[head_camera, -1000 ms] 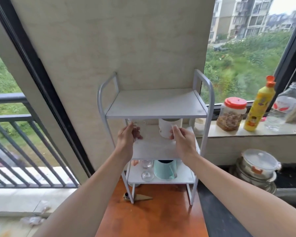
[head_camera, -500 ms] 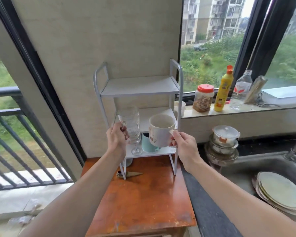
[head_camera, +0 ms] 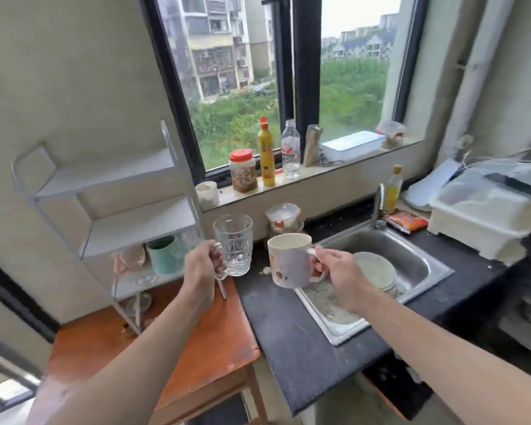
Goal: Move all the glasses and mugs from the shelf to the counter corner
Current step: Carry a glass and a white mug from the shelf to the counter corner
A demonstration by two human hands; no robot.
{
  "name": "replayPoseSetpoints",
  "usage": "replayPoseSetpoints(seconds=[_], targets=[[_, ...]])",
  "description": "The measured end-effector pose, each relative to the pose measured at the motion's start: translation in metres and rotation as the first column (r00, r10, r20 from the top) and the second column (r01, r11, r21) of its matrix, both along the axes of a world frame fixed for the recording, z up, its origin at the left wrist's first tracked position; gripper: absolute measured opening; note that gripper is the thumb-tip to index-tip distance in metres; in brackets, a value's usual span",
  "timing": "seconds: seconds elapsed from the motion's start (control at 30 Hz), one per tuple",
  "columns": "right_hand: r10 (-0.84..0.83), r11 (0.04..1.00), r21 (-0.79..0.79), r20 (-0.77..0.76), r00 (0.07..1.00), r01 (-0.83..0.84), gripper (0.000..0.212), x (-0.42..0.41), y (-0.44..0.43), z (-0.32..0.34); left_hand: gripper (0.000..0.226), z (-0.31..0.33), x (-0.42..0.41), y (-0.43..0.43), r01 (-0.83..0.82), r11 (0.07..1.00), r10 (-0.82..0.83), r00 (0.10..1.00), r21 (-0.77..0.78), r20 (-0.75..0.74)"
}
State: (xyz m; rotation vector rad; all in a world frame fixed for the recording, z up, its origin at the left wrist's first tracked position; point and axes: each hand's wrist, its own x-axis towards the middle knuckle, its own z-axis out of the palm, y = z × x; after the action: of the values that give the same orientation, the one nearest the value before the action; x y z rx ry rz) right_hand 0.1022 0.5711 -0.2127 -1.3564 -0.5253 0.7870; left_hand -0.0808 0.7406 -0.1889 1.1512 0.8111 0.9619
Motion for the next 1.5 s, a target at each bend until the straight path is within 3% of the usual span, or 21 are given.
replayPoseSetpoints(seconds=[0.13, 0.33, 0.53, 0.7, 0.93, 1.2, 1.33, 1.5], targets=[[-0.083, 0.996, -0.031, -0.087, 0.993, 0.08, 0.033, 0.085, -0.096, 0.004, 0.034, -0.015, 0.095, -0.066, 0.101, 0.992, -0.098, 0.994, -0.074, 0.045], [-0.236, 0.971, -0.054, -0.096, 0.967, 0.231, 0.032, 0.191, -0.249, -0.001, 0.033, -0.043, 0.233, -0.183, 0.306, 0.941, -0.308, 0.951, -0.147, 0.009], [-0.515, 0.856, -0.102, -0.092, 0.852, 0.507, 0.031, 0.275, -0.379, -0.017, 0.029, -0.047, 0.356, -0.276, 0.501, 0.847, -0.514, 0.857, -0.175, -0.035], [-0.664, 0.747, -0.118, -0.083, 0.743, 0.655, 0.03, 0.324, -0.464, -0.032, 0.032, -0.052, 0.452, -0.338, 0.684, 0.7, -0.703, 0.71, -0.206, -0.031], [-0.846, 0.528, -0.182, -0.025, 0.533, 0.83, 0.028, 0.385, -0.55, -0.034, 0.031, -0.057, 0.593, -0.429, 0.897, 0.376, -0.925, 0.378, -0.233, -0.035], [-0.956, 0.288, -0.191, 0.008, 0.295, 0.938, 0.032, 0.402, -0.657, -0.03, 0.042, -0.06, 0.701, -0.56, 0.971, 0.101, -0.993, 0.086, -0.216, -0.077], [-0.987, 0.153, -0.202, 0.015, 0.159, 0.967, 0.029, 0.406, -0.718, -0.035, 0.027, -0.068, 0.734, -0.637, 0.982, -0.027, -0.984, -0.059, -0.187, -0.166], [-0.996, 0.078, -0.258, 0.022, 0.087, 0.963, 0.034, 0.432, -0.806, -0.049, 0.043, -0.081, 0.774, -0.735, 0.972, -0.154, -0.964, -0.187, -0.175, -0.188]])
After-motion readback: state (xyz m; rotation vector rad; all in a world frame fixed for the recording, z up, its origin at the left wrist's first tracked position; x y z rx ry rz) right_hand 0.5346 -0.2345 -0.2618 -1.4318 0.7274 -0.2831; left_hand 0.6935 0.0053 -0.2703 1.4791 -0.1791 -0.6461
